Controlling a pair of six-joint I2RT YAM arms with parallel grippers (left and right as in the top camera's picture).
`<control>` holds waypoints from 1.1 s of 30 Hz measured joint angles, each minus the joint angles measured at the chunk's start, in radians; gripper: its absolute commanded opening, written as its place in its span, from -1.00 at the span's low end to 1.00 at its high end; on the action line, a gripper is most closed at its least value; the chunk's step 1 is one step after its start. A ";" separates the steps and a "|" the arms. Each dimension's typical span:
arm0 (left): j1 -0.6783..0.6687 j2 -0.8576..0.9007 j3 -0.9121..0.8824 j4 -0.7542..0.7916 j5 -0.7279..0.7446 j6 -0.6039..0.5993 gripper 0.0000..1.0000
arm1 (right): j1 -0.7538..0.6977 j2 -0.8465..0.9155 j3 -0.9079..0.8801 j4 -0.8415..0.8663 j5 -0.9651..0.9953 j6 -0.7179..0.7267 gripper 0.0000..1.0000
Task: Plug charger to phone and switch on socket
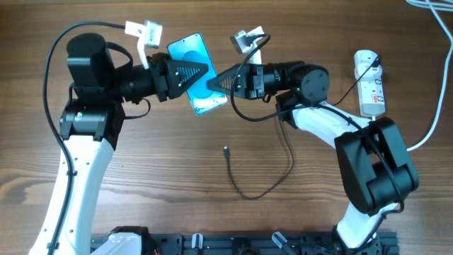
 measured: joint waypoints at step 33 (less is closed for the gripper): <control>-0.027 0.284 0.005 -0.606 -0.745 0.000 -0.92 | 0.019 -0.002 0.013 -1.437 0.134 -0.876 0.99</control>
